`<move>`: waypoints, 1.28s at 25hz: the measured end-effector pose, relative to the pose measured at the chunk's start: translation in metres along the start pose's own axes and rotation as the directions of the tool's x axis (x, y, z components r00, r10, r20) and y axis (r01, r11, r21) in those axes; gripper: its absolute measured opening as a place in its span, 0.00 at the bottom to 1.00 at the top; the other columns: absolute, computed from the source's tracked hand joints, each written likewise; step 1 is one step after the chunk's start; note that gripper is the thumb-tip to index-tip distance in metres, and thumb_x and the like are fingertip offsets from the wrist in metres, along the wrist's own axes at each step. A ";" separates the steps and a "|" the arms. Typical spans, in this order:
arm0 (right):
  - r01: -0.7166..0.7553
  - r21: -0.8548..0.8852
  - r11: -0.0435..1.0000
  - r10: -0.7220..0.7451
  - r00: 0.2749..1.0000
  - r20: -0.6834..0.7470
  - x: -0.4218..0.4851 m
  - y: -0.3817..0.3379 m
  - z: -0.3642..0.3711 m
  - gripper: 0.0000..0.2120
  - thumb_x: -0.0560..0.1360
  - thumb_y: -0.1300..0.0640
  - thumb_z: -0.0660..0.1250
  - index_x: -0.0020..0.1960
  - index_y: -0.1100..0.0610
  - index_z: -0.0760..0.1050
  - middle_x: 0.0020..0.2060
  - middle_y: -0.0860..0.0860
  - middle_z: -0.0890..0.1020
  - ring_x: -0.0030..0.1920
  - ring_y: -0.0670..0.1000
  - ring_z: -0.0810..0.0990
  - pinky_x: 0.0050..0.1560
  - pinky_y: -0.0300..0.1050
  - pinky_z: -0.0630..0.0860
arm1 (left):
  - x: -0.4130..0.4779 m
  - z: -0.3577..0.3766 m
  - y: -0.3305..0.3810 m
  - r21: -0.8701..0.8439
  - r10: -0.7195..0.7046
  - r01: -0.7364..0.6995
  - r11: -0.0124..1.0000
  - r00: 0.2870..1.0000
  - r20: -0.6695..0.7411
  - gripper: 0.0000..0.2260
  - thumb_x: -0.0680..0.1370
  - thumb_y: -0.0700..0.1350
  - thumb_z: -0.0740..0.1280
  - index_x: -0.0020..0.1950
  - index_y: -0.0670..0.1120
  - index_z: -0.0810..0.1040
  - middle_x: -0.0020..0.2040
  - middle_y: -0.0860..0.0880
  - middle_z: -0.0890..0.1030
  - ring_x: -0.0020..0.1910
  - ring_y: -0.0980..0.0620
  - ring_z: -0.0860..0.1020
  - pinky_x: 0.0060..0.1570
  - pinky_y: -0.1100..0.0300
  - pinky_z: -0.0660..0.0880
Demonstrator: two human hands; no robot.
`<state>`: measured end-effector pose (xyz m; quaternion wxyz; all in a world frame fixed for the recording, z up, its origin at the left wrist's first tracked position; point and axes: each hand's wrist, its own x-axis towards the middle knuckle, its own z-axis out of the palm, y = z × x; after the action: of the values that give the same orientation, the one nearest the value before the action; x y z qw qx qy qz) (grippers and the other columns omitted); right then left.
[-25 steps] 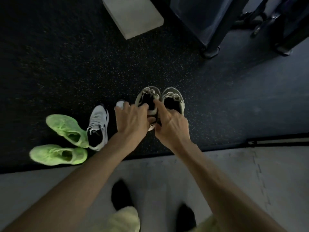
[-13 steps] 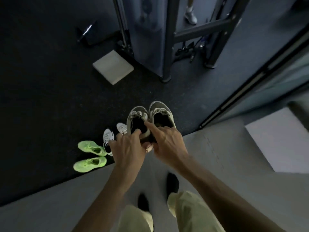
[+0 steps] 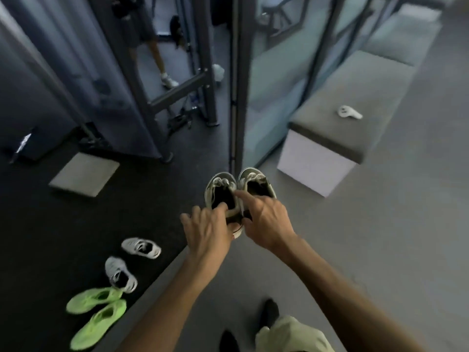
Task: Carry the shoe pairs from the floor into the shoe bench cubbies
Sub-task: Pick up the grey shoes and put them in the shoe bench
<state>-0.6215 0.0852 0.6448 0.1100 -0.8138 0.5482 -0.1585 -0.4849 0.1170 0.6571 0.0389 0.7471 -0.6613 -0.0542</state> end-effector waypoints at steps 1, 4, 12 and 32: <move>-0.061 -0.006 0.998 0.061 0.998 -0.003 -0.018 0.020 -0.011 0.32 0.68 0.58 0.66 0.71 0.46 0.66 0.48 0.51 0.83 0.49 0.57 0.80 0.40 0.46 0.66 | -0.004 0.002 0.025 0.008 0.070 -0.070 0.997 0.997 0.011 0.14 0.74 0.61 0.68 0.54 0.56 0.76 0.47 0.50 0.82 0.52 0.47 0.75 0.47 0.50 0.66; -0.251 0.014 0.968 0.251 0.967 -0.039 -0.079 0.088 -0.047 0.31 0.68 0.58 0.65 0.71 0.46 0.67 0.47 0.51 0.83 0.49 0.56 0.80 0.42 0.49 0.73 | -0.015 0.012 0.110 -0.020 0.276 -0.276 0.961 0.959 0.059 0.14 0.74 0.61 0.68 0.56 0.56 0.75 0.50 0.51 0.83 0.54 0.47 0.74 0.51 0.49 0.67; -0.595 0.100 0.797 0.598 0.755 -0.271 -0.217 0.323 -0.146 0.29 0.68 0.58 0.66 0.68 0.46 0.71 0.46 0.49 0.83 0.49 0.53 0.80 0.42 0.46 0.71 | -0.027 0.059 0.409 -0.068 0.649 -0.646 0.761 0.753 0.112 0.11 0.74 0.61 0.68 0.50 0.56 0.75 0.47 0.52 0.83 0.51 0.47 0.76 0.49 0.50 0.67; -0.611 -0.044 0.790 0.573 0.763 -0.298 -0.088 0.890 -0.360 0.28 0.69 0.57 0.67 0.68 0.45 0.70 0.47 0.46 0.82 0.48 0.51 0.78 0.42 0.45 0.72 | 0.249 0.119 0.963 -0.114 0.714 -0.707 0.698 0.699 0.045 0.12 0.75 0.62 0.66 0.54 0.58 0.73 0.46 0.55 0.82 0.53 0.50 0.75 0.55 0.49 0.63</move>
<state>-1.5518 -0.1682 0.6514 0.0225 -0.5748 0.7966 -0.1860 -1.4189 -0.2465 0.6570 0.0613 0.4286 -0.8963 -0.0957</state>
